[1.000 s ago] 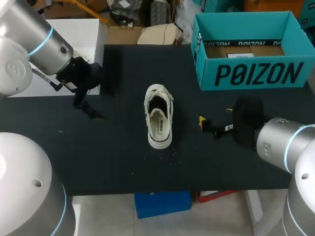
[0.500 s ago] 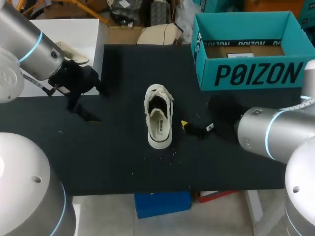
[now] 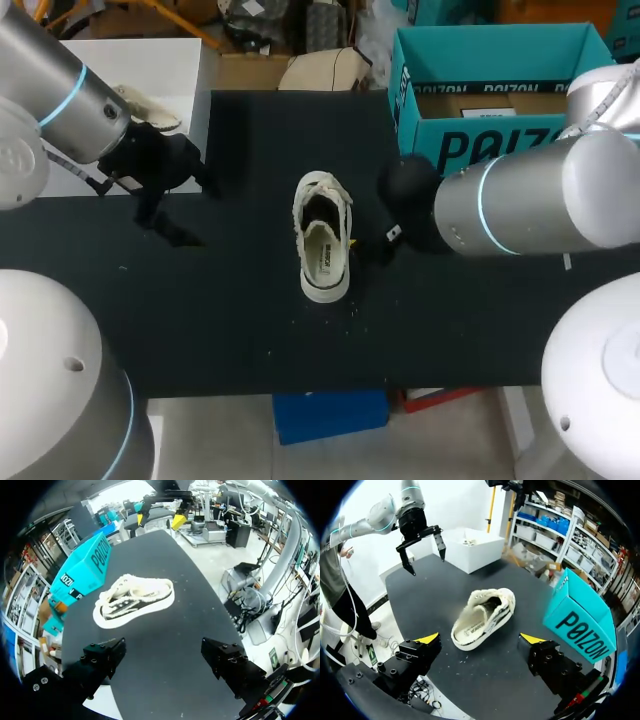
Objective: Take the shoe out of the shoebox, open the shoe tongue, remove and reinsert the insole, then place the shoe into the shoebox
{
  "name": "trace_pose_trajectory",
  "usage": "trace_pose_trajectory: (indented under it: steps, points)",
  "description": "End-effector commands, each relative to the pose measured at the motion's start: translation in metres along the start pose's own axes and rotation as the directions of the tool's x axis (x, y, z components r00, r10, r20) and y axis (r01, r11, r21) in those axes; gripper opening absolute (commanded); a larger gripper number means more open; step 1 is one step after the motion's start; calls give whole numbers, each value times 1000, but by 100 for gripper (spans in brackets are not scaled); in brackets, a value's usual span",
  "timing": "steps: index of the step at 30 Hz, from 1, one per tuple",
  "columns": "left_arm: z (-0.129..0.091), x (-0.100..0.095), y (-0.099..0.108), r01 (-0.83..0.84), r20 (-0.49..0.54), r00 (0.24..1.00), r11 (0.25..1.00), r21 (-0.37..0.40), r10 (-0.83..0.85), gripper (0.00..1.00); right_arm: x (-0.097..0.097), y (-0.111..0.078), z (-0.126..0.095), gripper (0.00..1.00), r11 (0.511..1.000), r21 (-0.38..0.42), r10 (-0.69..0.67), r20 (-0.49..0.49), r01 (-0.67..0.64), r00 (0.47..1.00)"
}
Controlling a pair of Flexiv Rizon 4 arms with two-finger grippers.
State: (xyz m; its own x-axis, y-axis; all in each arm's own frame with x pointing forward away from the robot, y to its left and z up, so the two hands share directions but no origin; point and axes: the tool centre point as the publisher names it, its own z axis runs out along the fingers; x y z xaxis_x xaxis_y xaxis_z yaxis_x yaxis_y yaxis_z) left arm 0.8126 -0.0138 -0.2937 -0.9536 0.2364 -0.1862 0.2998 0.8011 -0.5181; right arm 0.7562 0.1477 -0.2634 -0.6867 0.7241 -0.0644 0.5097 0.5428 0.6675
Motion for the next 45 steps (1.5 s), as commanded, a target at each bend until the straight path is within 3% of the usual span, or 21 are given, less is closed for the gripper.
trace_pose_trajectory:
  steps: [1, 6, 11, 18, 21, 22, 24, 25, 28, 33, 45]
  points:
    - [2, 1, 0, -1, 4, 1000, 1000, -2, 1, 100, -4, 3, 2, 100, 999, 43, 10, -16, -9, 1000]
    - [2, 1, 0, -1, 4, 1000, 1000, -2, 1, 100, -12, 23, 27, 100, 982, 107, 151, 37, -154, 988]
    - [2, 1, 0, -1, 4, 1000, 1000, -2, 1, 100, -7, 45, 46, 100, 948, 177, 251, 103, -266, 963]
    - [2, 1, 0, -1, 4, 1000, 1000, -2, 1, 100, 0, 51, 71, 100, 902, 235, 330, 166, -362, 929]
    - [2, 1, 0, -1, 4, 1000, 1000, -2, 1, 100, -1, 54, 79, 94, 890, 239, 349, 189, -388, 918]
    - [2, 1, 0, -1, 4, 1000, 1000, -2, 1, 100, -1, 54, 82, 87, 886, 253, 347, 198, -389, 917]
    - [2, 1, 0, -1, 4, 1000, 1000, -2, 1, 100, -3, 52, 89, 62, 877, 263, 351, 217, -401, 911]
    - [2, 1, 0, -1, 4, 1000, 1000, -2, 1, 100, -4, 52, 92, 68, 876, 263, 355, 219, -405, 909]
    - [2, 1, 0, -1, 4, 1000, 1000, -2, 1, 100, -9, 50, 100, 57, 871, 267, 356, 237, -413, 904]
    - [2, 1, 0, -1, 4, 1000, 1000, -2, 1, 100, -21, 43, 108, 65, 856, 282, 365, 263, -433, 893]
    - [2, 1, 0, -1, 4, 1000, 1000, -2, 1, 100, -43, 14, 124, 62, 820, 324, 386, 296, -472, 874]
